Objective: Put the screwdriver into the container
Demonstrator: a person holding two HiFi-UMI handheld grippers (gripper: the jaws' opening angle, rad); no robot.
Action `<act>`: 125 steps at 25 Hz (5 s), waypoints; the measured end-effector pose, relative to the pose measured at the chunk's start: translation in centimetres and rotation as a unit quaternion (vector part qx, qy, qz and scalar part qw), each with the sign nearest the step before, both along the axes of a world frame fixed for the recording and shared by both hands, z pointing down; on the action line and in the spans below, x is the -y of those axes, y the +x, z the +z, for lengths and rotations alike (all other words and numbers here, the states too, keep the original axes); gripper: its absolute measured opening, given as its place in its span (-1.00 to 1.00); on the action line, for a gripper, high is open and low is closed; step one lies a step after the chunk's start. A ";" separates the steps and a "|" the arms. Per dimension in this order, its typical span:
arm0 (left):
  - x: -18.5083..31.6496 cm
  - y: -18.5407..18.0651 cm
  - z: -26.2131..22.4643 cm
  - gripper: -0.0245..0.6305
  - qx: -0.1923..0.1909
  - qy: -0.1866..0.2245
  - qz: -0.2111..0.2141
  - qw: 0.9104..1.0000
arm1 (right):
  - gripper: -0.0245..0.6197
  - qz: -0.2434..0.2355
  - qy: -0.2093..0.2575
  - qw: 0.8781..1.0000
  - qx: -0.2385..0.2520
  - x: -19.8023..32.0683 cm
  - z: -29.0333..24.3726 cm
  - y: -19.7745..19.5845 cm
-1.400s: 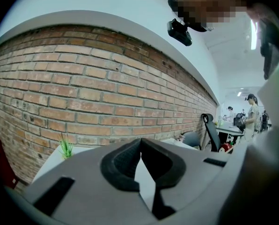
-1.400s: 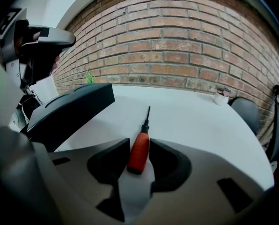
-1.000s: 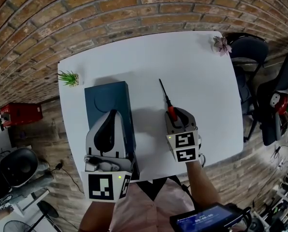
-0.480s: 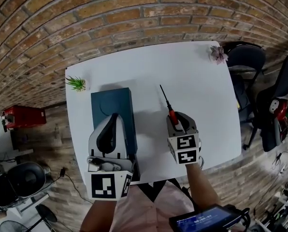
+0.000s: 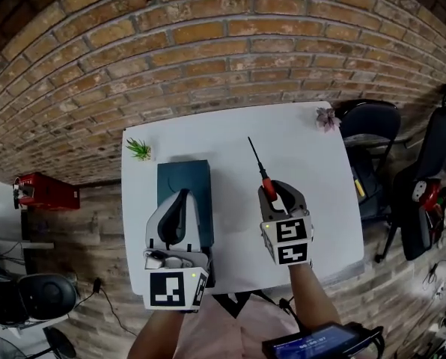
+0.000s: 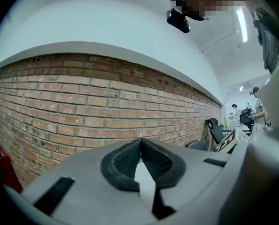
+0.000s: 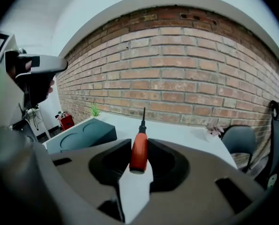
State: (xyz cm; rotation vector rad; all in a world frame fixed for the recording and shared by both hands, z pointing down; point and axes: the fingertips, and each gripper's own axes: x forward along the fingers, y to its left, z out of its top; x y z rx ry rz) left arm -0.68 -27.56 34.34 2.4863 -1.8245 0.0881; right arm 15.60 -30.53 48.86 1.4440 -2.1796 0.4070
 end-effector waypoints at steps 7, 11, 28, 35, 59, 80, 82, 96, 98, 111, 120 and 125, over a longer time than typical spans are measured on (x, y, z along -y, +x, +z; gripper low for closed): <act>-1.7 -0.6 -3.2 -0.89 0.011 0.037 -0.031 0.999 | -0.58 -0.026 0.054 0.998 -0.001 0.6 -6.2 -0.8; -2.9 -1.2 -4.7 -0.89 0.017 0.055 -0.052 0.997 | -0.58 -0.042 0.075 0.996 -0.002 0.4 -8.4 -1.1; -8.6 -8.2 -4.4 -0.89 0.019 0.050 -0.112 0.992 | -0.58 -0.097 0.072 0.993 -0.007 -3.3 -8.5 -7.8; -12.0 -12.3 -4.8 -0.89 0.011 0.056 -0.101 0.993 | -0.58 -0.095 0.076 0.993 -0.014 -6.9 -8.8 -12.5; -23.0 -17.4 -1.8 -0.89 -0.004 0.036 -0.055 0.998 | -0.58 -0.088 -0.006 0.995 -0.039 -23.7 -0.2 -18.0; -23.1 -17.9 1.2 -0.89 -0.010 0.006 -0.052 0.999 | -0.58 -0.101 -0.093 0.988 -0.068 -25.8 5.4 -17.4; -22.5 -18.0 1.4 -0.89 -0.010 0.003 -0.055 0.998 | -0.58 -0.107 -0.105 0.986 -0.073 -25.4 6.0 -17.4; -17.9 -18.5 3.8 -0.89 -0.017 -0.027 -0.068 0.997 | -0.58 -0.161 -0.173 0.968 -0.080 -23.4 8.3 -18.6; -17.5 -18.7 4.1 -0.89 -0.018 -0.030 -0.071 0.997 | -0.58 -0.167 -0.176 0.967 -0.081 -22.8 8.6 -19.0; -15.8 -20.2 4.8 -0.89 -0.020 -0.039 -0.085 0.995 | -0.57 -0.188 -0.186 0.957 -0.116 -21.1 10.5 -19.9; -16.1 -20.1 4.5 -0.89 -0.016 -0.035 -0.078 0.996 | -0.47 -0.190 -0.181 0.958 -0.116 -21.3 10.6 -20.4; -16.9 -19.7 3.4 -0.89 -0.012 -0.024 -0.073 0.997 | -0.47 -0.168 -0.155 0.971 -0.072 -21.0 8.1 -20.5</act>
